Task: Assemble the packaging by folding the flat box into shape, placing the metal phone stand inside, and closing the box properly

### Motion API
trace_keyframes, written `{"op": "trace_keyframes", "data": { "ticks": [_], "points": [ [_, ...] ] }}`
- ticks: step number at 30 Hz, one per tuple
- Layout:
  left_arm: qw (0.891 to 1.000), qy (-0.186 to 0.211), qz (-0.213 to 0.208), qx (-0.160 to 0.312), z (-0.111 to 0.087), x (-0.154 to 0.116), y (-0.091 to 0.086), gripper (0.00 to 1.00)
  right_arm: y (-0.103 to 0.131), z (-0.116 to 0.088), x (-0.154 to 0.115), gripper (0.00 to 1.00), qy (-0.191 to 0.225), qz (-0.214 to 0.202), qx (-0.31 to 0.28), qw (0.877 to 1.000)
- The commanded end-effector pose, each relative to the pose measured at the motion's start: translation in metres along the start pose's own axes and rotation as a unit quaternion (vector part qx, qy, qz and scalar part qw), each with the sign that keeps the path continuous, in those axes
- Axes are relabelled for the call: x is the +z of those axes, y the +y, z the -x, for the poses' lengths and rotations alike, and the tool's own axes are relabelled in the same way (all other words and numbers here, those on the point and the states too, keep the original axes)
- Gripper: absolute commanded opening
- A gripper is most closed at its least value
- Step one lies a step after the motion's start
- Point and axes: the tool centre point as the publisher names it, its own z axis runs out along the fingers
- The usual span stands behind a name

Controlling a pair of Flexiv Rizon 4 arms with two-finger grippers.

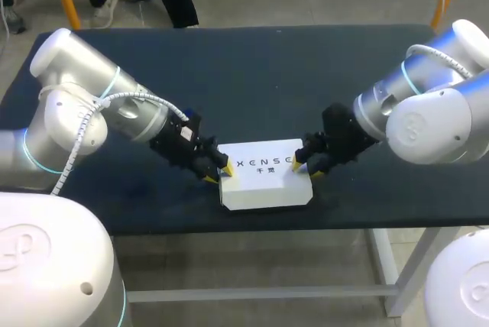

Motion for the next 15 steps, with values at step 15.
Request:
{"op": "trace_keyframes", "data": {
  "ticks": [15],
  "points": [
    [0.999, -0.011, 0.035, -0.008, -0.0057, -0.0045, -0.0081, 0.53, 0.0073, -0.0066, -0.0074, 0.55, 0.024, -0.054, 0.003, 0.998]
  ]
}}
